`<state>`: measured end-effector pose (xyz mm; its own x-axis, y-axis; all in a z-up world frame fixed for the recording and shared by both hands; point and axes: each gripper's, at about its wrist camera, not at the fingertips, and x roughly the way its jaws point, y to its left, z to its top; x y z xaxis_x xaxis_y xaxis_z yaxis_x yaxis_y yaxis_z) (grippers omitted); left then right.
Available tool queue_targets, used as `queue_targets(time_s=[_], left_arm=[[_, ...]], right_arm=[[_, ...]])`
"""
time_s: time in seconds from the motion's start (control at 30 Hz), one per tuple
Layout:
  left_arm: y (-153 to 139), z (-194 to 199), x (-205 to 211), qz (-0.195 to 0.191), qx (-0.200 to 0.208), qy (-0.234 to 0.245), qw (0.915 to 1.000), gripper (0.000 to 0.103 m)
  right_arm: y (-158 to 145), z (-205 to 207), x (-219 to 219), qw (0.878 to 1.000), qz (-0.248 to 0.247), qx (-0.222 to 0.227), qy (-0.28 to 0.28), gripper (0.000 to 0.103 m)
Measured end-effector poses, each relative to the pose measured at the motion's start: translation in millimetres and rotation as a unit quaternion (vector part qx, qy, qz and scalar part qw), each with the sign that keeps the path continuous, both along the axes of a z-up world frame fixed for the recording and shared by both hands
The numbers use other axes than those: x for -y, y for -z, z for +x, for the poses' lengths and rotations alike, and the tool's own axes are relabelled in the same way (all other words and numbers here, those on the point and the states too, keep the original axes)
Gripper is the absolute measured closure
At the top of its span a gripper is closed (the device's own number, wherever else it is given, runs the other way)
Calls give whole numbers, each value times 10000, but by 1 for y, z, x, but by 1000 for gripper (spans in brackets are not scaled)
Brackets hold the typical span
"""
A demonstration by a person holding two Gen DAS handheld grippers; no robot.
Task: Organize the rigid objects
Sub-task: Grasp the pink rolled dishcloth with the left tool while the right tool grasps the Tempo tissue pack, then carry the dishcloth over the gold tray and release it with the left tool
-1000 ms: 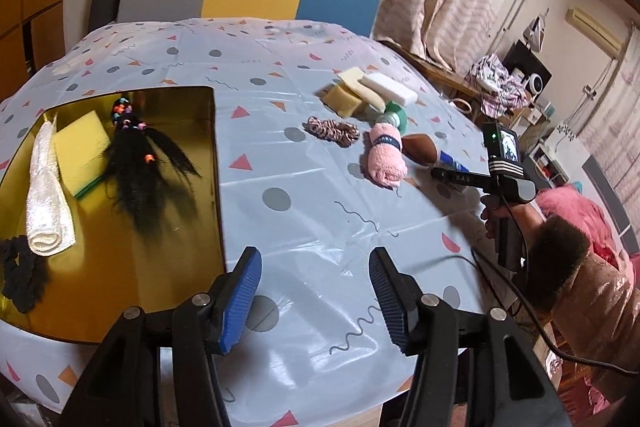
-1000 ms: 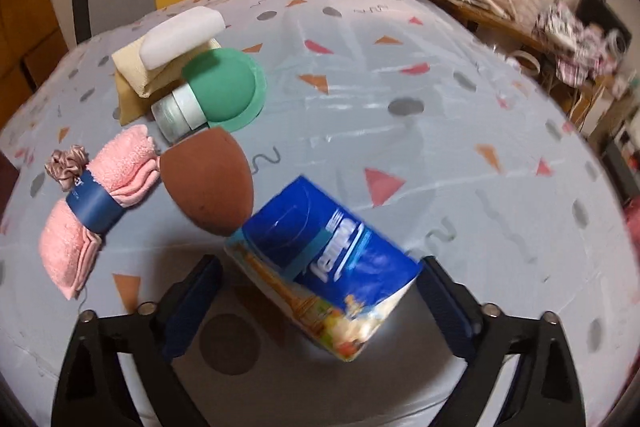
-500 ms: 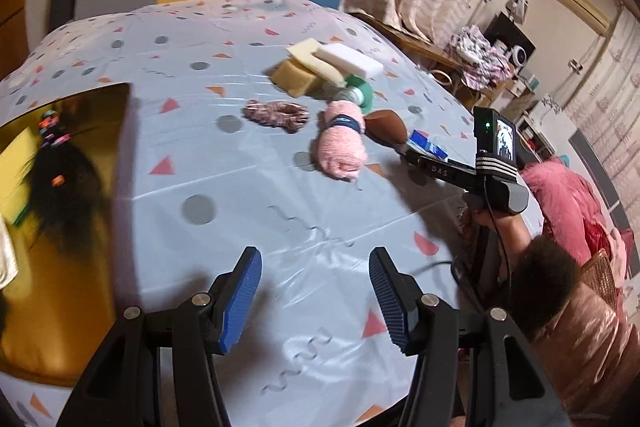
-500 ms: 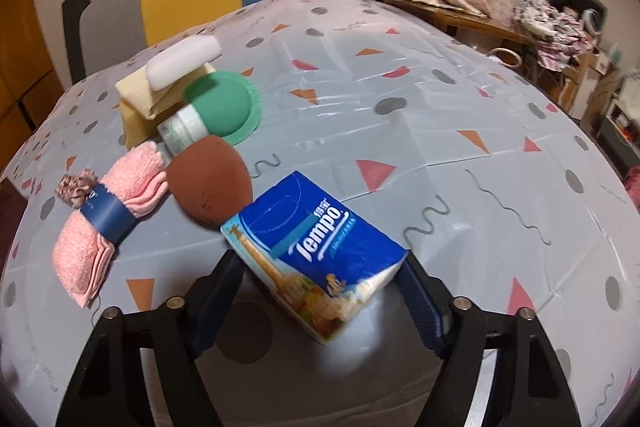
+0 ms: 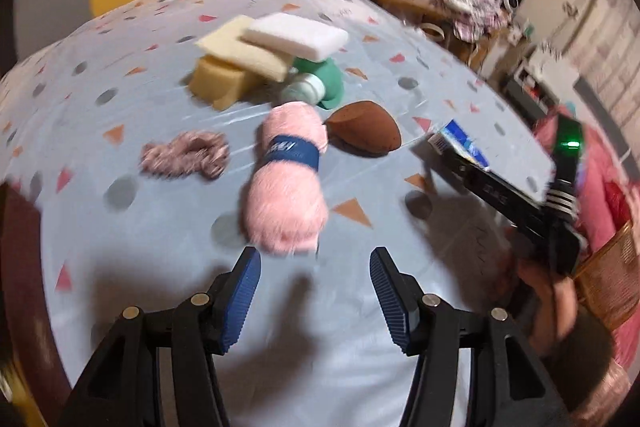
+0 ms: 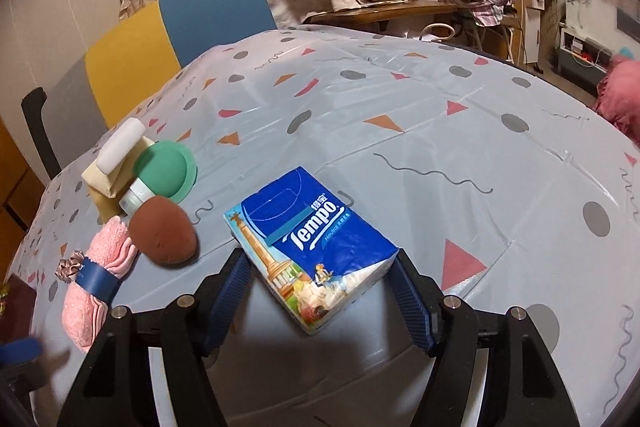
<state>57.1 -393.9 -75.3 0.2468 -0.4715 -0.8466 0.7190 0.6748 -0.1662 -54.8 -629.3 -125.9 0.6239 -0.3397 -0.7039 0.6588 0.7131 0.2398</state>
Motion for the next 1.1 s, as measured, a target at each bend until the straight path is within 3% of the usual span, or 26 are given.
queue_targets(time_s=[0.03, 0.1, 0.27, 0.43, 0.57, 0.67, 0.77, 0.8, 1.1], left_arm=[[4, 5, 11, 166, 134, 12, 9998, 43], [13, 12, 28, 482, 386, 55, 9981, 27], [28, 24, 51, 717, 623, 155, 9954, 26], [46, 34, 59, 685, 498, -19, 9964, 28], [48, 28, 54, 484, 778, -42, 9958, 29], [49, 24, 48, 404, 860, 36, 9955, 34], [45, 19, 40, 316, 872, 51, 9957, 61], [44, 17, 36, 265, 868, 56, 9959, 64], [40, -9, -3, -240, 525, -177, 9982, 68]], right_arm=[[0, 0, 0, 10000, -9, -3, 1, 32], [1, 1, 0, 10000, -19, -9, 6, 32], [1, -3, -1, 10000, -34, 12, 58, 32], [2, -4, -1, 10000, -47, 5, 63, 32], [2, -3, -3, 10000, -69, -17, 66, 32], [1, -2, -4, 9999, -108, -54, 69, 32], [1, -1, -5, 9998, -138, -85, 76, 32], [1, -1, -5, 9998, -151, -100, 81, 32], [2, 2, -7, 9991, -287, -279, 99, 32]])
